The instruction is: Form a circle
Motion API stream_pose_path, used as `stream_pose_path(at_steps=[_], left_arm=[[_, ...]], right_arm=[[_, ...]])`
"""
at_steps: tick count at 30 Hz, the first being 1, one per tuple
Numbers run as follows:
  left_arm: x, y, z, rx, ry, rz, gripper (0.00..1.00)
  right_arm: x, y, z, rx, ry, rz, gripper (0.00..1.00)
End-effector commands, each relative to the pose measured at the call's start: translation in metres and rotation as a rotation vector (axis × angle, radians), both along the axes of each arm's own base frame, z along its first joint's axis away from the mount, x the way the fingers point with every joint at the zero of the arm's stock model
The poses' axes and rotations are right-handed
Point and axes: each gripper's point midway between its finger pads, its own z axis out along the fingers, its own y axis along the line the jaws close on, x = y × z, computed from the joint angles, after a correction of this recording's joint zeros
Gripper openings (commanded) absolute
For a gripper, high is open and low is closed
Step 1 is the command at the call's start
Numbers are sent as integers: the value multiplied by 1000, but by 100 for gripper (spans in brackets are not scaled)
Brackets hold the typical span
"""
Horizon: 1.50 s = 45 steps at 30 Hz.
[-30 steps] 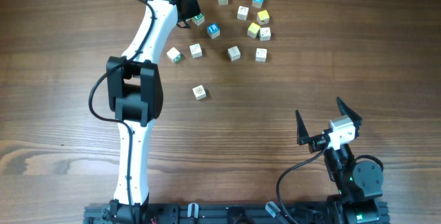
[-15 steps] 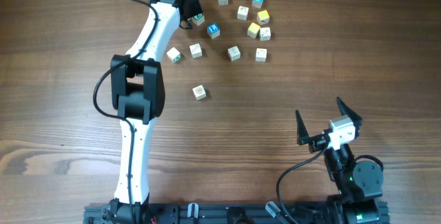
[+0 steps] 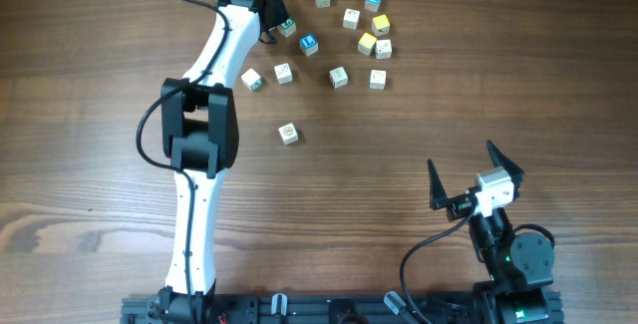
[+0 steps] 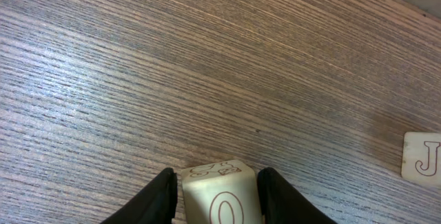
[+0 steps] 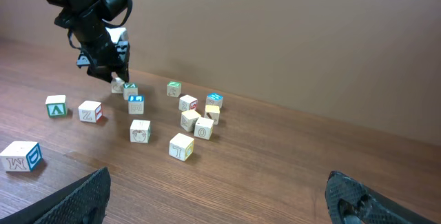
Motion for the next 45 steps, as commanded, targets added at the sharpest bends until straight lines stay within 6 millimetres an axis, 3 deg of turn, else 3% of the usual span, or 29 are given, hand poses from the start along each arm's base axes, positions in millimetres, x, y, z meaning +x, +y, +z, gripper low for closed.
stream_pose_path(at_steps=[1,5,7,11,14,17,20,26,30,34,38,41,45], left_arm=[[0,6,-11,18,14,18,36],[0,5,-8,18,9,15,33],[1,7,6,14,-8,19,34],[-1,11,72,-1,-78,26,31],[-20,17,139,-11,-125,29,29],[-49,15,177,-17,-106,13,32],[-86,7,194,5,-31,-25,33],[-156,-34,167,119,215,-224,31],[-192,-67,146,181,321,-359,31],[-223,-89,109,233,421,-451,31],[-251,-107,60,250,500,-527,29],[-270,-129,29,199,527,-683,32],[-272,-128,6,199,521,-688,32]], right_arm=[[0,-2,1,1,-7,-8,100],[0,-2,1,1,-6,-8,100],[0,-2,1,1,-6,-8,100],[0,-2,1,1,-7,-8,100],[0,-2,1,1,-6,-8,100],[0,-2,1,1,-6,-8,100],[0,-2,1,1,-6,-8,100],[0,-2,1,1,-6,-8,100],[0,-2,1,1,-7,-8,100],[0,-2,1,1,-7,-8,100],[0,-2,1,1,-6,-8,100],[0,-2,1,1,-6,-8,100],[0,-2,1,1,-7,-8,100]])
